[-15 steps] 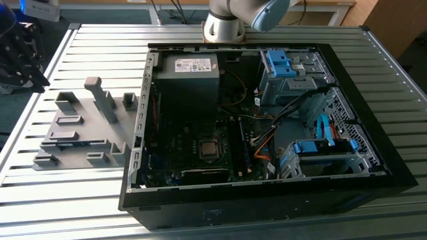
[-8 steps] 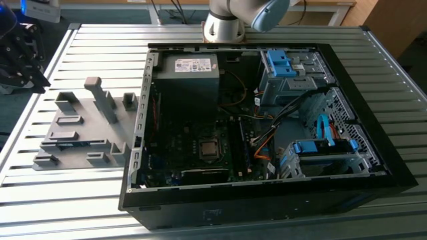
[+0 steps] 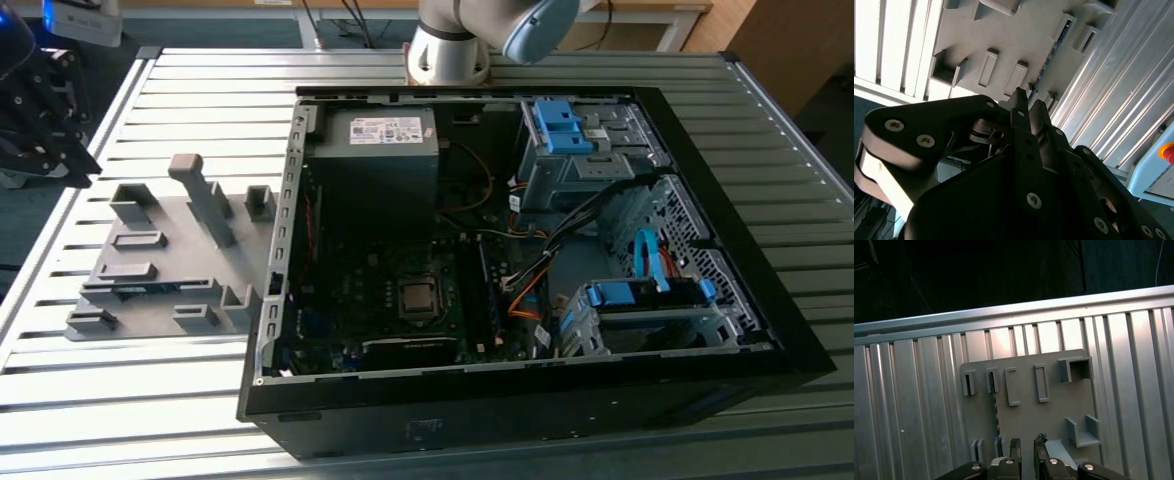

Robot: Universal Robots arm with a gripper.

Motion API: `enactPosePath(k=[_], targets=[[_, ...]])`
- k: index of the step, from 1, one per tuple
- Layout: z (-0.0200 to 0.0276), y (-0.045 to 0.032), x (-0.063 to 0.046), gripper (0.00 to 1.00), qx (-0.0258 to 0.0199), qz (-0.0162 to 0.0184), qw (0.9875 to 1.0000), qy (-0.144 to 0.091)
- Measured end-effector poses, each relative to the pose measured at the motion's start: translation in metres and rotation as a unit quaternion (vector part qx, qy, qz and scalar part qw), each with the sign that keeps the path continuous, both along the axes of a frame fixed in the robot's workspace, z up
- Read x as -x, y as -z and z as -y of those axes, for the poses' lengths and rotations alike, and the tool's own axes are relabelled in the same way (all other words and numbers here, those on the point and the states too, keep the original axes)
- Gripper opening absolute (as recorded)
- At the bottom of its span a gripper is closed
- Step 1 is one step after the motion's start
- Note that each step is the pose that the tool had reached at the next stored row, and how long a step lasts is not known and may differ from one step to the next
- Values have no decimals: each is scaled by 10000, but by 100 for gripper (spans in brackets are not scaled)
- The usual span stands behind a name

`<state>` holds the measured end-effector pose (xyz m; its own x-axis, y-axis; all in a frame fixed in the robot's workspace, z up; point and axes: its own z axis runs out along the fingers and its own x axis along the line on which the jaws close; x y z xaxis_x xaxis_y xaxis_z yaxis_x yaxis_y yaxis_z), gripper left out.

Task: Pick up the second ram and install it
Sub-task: 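Pick up the second ram and move it above second insertion slot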

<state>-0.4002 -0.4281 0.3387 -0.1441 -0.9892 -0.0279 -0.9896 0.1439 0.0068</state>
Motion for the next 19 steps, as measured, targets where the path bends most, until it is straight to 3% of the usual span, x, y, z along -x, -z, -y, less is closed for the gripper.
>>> enactPosePath(k=[19], targets=[[0, 56, 0, 25, 0, 0, 10000, 0]])
